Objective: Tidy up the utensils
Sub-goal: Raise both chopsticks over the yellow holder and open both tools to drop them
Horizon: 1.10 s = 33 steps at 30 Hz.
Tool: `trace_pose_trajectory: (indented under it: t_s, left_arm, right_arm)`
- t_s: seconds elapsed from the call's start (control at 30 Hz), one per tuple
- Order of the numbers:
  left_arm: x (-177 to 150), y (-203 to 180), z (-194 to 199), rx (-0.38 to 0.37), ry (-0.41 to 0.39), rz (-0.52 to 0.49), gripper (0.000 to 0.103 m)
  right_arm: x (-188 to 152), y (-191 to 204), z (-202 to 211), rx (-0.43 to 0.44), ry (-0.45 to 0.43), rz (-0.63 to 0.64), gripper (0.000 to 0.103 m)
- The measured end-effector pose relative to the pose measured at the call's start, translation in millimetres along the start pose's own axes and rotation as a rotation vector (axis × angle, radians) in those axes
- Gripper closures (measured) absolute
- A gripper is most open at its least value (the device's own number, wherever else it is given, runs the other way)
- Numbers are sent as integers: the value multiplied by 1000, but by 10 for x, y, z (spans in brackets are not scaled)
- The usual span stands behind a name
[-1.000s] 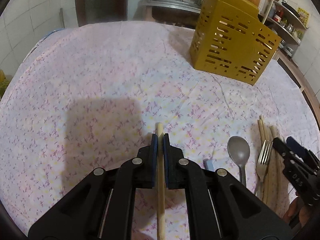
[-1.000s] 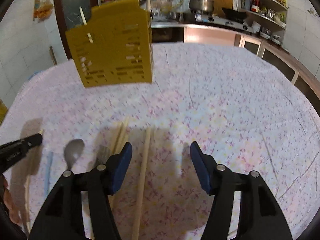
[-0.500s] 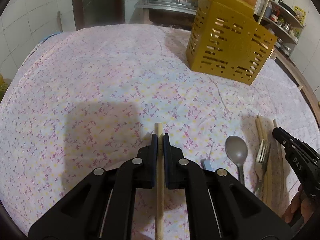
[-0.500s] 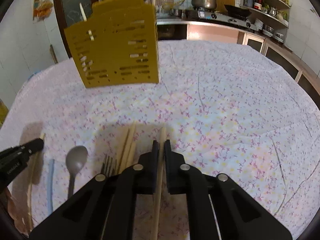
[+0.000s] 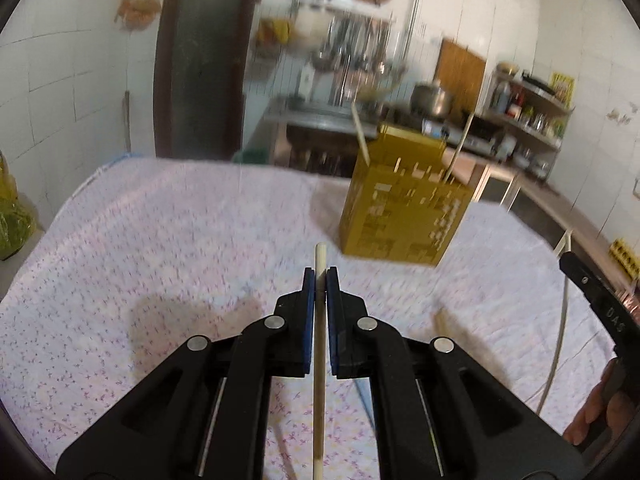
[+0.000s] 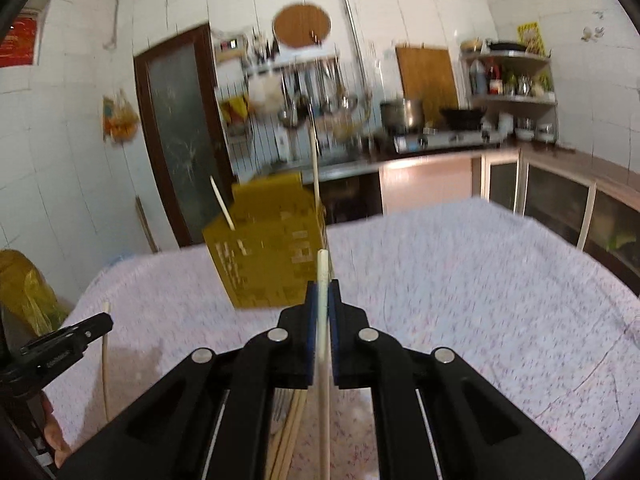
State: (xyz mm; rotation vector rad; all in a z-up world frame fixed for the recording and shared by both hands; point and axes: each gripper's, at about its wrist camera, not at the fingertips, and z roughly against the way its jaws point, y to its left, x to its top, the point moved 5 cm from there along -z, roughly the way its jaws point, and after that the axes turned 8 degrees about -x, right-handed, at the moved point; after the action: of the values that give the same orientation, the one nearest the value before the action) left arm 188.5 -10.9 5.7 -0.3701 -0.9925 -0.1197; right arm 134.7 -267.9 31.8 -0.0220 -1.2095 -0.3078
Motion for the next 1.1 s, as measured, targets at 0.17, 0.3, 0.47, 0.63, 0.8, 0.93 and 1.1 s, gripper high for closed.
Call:
trace_pose_trajectory:
  t_s: [0.17, 0.3, 0.47, 0.63, 0.8, 0.93, 1.1]
  left_arm:
    - [53, -82, 240, -3, -86, -32, 99]
    - [67, -134, 314, -10, -100, -51, 99]
    - [165, -267, 405, -24, -136, -89, 99]
    - [416, -457, 424, -37, -180, -148, 99]
    - [930, -648, 360, -61, -253, -164, 99]
    - [1369, -776, 282, -71, -322, -166, 99]
    - [1963, -924, 74, -87, -405, -167, 99]
  right_arm:
    - [41, 17, 151, -6, -97, 9, 97]
    - [10, 20, 186, 5, -112, 0, 97]
    - [67, -9, 221, 11, -141, -4, 97]
    - [351, 6, 235, 18, -232, -12, 97]
    - [827, 133, 68, 55, -326, -16, 97]
    - [1253, 252, -190, 88, -375, -38, 97]
    - [1674, 427, -426, 100, -448, -42, 97]
